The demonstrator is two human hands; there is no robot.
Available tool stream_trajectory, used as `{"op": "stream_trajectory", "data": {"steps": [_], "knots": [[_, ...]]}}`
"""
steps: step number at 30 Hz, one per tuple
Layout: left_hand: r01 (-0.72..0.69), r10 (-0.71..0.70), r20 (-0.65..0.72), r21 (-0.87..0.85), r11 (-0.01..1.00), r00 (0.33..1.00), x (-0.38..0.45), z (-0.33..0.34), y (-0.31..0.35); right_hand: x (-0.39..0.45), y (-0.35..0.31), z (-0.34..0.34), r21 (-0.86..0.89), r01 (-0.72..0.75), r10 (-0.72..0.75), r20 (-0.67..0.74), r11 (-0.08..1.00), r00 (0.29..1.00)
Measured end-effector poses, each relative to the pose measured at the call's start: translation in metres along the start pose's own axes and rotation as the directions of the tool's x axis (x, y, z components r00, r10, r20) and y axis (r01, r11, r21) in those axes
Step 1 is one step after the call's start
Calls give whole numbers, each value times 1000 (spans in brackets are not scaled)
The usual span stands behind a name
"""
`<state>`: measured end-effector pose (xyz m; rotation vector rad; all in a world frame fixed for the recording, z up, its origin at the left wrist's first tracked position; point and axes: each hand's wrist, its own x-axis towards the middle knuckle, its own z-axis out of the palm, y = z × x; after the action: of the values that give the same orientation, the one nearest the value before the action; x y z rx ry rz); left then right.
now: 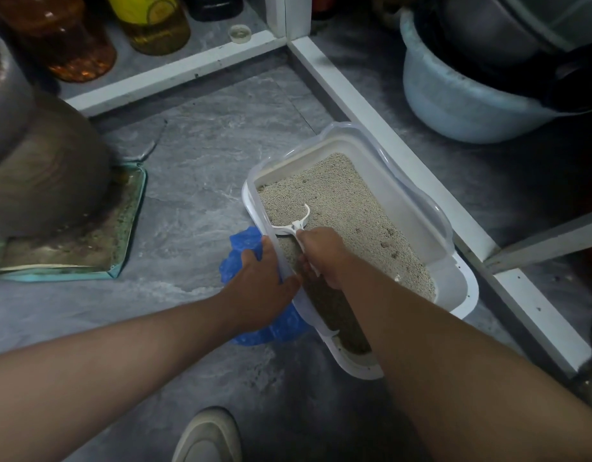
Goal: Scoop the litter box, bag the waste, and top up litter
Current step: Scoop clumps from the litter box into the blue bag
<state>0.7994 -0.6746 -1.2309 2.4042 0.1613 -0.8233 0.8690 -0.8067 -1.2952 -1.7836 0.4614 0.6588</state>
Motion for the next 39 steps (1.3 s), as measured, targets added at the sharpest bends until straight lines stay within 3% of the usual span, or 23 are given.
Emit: {"op": "stream_trajectory", "data": {"steps": [9,16,28,39], "knots": [[8,-8,-6,27,1000,1000,0,2,-3,-6,33,-7,-97,154,-160,-60,983,985],[23,-23,-7,33,999,1000,-1,3,-2,-36,45,-37,-52,82,-86,-85,995,993],[38,-36,-47,52,998,998,-8,4,8,-110,30,-113,-112,101,-102,-12,989,995],[27,-13,-100,143,989,995,-15,6,20,-127,54,-132,-81,70,-75,-57,994,996]]}}
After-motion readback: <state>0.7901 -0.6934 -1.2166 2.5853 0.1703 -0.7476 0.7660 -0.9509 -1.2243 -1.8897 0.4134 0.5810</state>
